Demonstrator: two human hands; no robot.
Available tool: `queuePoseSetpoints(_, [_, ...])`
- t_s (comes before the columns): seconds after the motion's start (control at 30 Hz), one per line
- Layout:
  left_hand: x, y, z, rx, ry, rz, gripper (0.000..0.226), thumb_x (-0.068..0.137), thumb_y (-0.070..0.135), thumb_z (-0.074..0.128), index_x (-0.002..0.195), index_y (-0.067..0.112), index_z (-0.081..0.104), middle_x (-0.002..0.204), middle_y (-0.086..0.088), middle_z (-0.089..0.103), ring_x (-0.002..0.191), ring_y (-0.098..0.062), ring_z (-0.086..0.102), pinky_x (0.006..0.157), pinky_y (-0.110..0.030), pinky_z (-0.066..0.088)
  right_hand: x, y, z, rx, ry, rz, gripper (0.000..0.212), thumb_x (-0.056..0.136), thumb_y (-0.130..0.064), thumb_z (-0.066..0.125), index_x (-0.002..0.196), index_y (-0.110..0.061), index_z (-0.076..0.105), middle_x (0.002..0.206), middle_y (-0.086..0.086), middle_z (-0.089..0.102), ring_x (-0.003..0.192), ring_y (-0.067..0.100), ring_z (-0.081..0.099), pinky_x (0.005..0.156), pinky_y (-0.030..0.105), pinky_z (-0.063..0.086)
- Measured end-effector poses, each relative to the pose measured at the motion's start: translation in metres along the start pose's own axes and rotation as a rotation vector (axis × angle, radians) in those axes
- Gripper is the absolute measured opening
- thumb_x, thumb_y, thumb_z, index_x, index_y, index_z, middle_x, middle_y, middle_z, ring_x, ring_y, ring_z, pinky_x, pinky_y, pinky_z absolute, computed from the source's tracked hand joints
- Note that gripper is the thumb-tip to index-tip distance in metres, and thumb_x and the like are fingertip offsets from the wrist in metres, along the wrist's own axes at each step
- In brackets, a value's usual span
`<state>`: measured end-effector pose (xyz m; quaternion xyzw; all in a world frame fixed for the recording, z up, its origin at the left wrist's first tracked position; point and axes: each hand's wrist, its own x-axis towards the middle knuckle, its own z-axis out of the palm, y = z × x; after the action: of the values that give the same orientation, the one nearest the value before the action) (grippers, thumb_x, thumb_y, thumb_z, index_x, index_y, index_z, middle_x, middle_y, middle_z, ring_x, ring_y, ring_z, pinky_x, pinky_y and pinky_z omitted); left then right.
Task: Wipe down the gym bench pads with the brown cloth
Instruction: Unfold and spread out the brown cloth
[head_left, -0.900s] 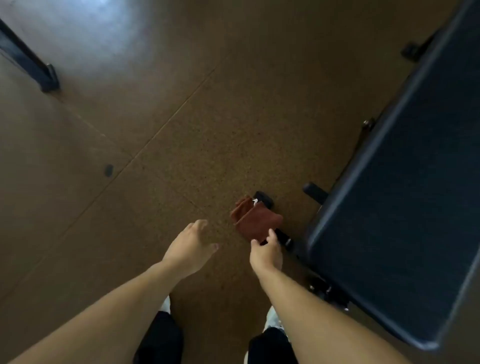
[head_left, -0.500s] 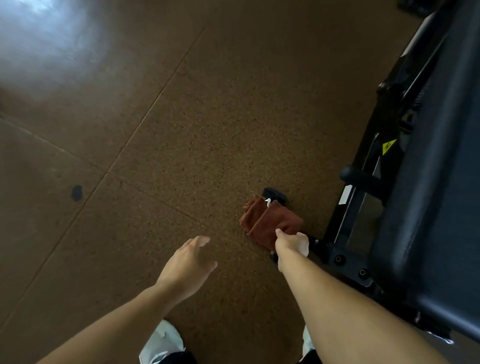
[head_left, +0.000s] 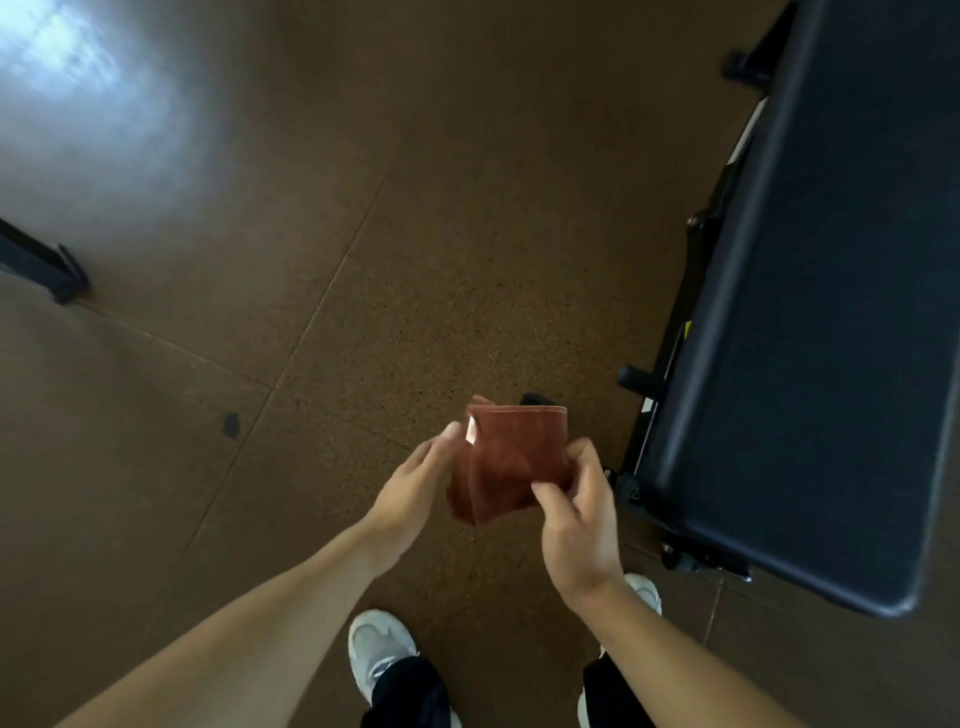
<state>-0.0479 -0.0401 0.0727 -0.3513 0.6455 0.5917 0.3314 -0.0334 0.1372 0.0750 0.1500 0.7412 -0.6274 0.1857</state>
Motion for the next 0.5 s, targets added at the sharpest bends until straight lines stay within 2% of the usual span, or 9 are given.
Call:
queuePoseSetpoints(0.03, [-0.015, 0.014, -0.004, -0.062, -0.060, -0.044, 0.075, 0.079, 0.080, 0.045, 0.137, 0.035, 0.061, 0.131, 0.013, 0.067, 0.123, -0.007, 0.056, 0.114, -0.040, 0.027, -0.007, -0.021, -0.005, 0.083, -0.020, 0.010, 0.008, 0.098, -0.009, 0.056, 0.101, -0.016, 0.057, 0.083, -0.008, 0.064, 0.081, 0.014, 0.061, 0.077, 0.026, 0.055])
queuePoseSetpoints(0.1, [-0.041, 0.039, -0.010, -0.197, -0.232, -0.111, 0.061, 0.085, 0.070, 0.053, 0.129, 0.029, 0.066, 0.112, 0.007, 0.078, 0.109, -0.012, 0.069, 0.107, -0.038, 0.040, -0.016, -0.056, -0.015, 0.190, -0.045, 0.055, 0.010, 0.092, -0.015, 0.056, 0.103, -0.014, 0.058, 0.083, -0.009, 0.064, 0.085, 0.015, 0.062, 0.079, 0.028, 0.054])
queuePoseSetpoints(0.17, [-0.060, 0.059, -0.012, -0.281, -0.324, -0.100, 0.049, 0.092, 0.046, 0.065, 0.132, 0.017, 0.065, 0.120, -0.008, 0.076, 0.113, -0.026, 0.072, 0.106, -0.047, 0.047, -0.020, -0.083, -0.025, 0.193, -0.016, 0.095, 0.010, 0.097, -0.009, 0.057, 0.104, -0.014, 0.059, 0.085, -0.006, 0.067, 0.088, 0.018, 0.065, 0.080, 0.030, 0.053])
queuePoseSetpoints(0.27, [-0.077, 0.079, -0.003, -0.379, -0.246, 0.030, 0.041, 0.092, 0.022, 0.074, 0.132, 0.014, 0.064, 0.121, -0.013, 0.075, 0.114, -0.031, 0.071, 0.106, -0.055, 0.050, -0.022, -0.103, -0.033, 0.032, 0.143, 0.116, 0.024, 0.098, -0.010, 0.063, 0.115, -0.026, 0.057, 0.105, -0.008, 0.069, 0.103, 0.013, 0.069, 0.085, 0.029, 0.056])
queuePoseSetpoints(0.37, [-0.089, 0.096, 0.016, -0.313, -0.112, 0.174, 0.041, 0.090, 0.024, 0.078, 0.128, 0.031, 0.065, 0.118, -0.002, 0.076, 0.111, -0.027, 0.072, 0.098, -0.057, 0.055, -0.032, -0.116, -0.037, -0.291, 0.351, -0.084, 0.047, 0.093, -0.030, 0.073, 0.133, -0.037, 0.048, 0.129, -0.019, 0.054, 0.121, 0.000, 0.054, 0.094, 0.021, 0.049])
queuePoseSetpoints(0.43, [-0.096, 0.105, 0.029, -0.191, -0.060, 0.308, 0.036, 0.091, 0.025, 0.076, 0.122, 0.039, 0.065, 0.115, 0.007, 0.076, 0.109, -0.020, 0.072, 0.093, -0.050, 0.059, -0.038, -0.128, -0.036, -0.273, 0.289, -0.173, 0.047, 0.095, -0.038, 0.070, 0.138, -0.036, 0.052, 0.131, -0.020, 0.056, 0.120, -0.005, 0.055, 0.091, 0.016, 0.050])
queuePoseSetpoints(0.5, [-0.108, 0.118, 0.041, -0.079, -0.065, 0.453, 0.032, 0.095, 0.016, 0.071, 0.119, 0.036, 0.065, 0.110, 0.012, 0.075, 0.105, -0.011, 0.073, 0.086, -0.035, 0.062, -0.041, -0.141, -0.036, -0.129, 0.170, -0.140, 0.050, 0.095, -0.044, 0.068, 0.142, -0.034, 0.055, 0.132, -0.017, 0.063, 0.120, -0.005, 0.060, 0.092, 0.019, 0.056])
